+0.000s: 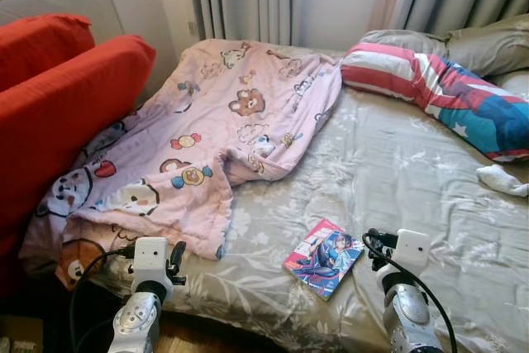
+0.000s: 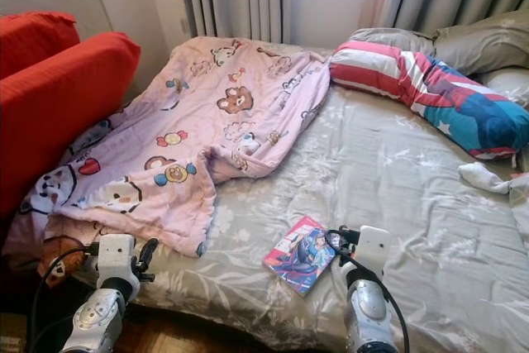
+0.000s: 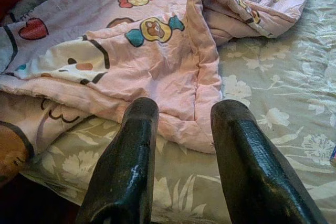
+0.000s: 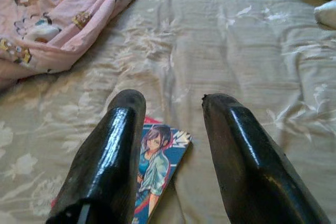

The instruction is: Clean up the room

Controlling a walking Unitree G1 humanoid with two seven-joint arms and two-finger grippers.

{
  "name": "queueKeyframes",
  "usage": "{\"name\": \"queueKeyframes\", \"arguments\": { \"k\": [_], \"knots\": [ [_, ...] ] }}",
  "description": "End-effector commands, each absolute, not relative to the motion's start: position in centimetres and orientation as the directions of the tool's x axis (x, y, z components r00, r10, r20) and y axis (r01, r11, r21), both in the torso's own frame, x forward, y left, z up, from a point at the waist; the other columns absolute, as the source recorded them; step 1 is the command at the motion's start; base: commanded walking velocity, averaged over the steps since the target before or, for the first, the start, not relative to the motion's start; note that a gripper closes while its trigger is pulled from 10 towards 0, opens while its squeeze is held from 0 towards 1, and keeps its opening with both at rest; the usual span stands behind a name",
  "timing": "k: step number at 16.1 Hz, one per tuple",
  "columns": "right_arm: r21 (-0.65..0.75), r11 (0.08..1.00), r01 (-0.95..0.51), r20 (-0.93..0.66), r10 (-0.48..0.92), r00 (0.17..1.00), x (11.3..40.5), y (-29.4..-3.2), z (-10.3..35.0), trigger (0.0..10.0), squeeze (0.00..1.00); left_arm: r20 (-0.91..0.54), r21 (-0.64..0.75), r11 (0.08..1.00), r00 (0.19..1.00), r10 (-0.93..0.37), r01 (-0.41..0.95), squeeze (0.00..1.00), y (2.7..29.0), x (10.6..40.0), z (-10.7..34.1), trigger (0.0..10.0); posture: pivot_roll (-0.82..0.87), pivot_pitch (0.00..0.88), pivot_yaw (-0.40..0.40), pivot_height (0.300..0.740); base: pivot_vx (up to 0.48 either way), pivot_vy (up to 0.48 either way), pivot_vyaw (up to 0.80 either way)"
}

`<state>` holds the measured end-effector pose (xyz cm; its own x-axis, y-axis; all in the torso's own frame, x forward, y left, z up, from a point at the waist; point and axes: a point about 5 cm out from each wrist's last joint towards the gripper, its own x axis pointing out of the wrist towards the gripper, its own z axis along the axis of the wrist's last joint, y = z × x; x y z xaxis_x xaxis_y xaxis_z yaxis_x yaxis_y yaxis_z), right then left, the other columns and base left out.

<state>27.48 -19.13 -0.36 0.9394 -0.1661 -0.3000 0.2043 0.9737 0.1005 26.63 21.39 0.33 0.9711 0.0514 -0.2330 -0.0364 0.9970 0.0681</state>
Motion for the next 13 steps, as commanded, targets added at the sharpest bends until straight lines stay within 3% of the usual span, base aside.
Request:
{"name": "queueKeyframes", "arguments": {
  "k": [1, 13],
  "knots": [
    [0.091, 0.975, 0.201, -0.323, -0.162, 0.932, 27.67, -18.88, -0.45, 10.0, 0.0, -0.253, 0.081, 0.996, 0.965, 0.066, -0.047, 0.0, 21.86, 26.41, 0.12, 10.0, 0.07, 0.077, 0.012, 0.682, 0.0, 0.0, 0.0],
    [0.086, 0.975, 0.203, -0.357, -0.16, 0.92, 27.47, -18.52, -0.88, 10.0, 0.0, -0.287, 0.017, 0.996, 0.954, 0.091, -0.089, 0.0, 22.24, 26.05, -0.34, 10.0, 0.08, 0.098, 0.011, 0.658, 0.0, 0.0, 0.0]
  ]
}}
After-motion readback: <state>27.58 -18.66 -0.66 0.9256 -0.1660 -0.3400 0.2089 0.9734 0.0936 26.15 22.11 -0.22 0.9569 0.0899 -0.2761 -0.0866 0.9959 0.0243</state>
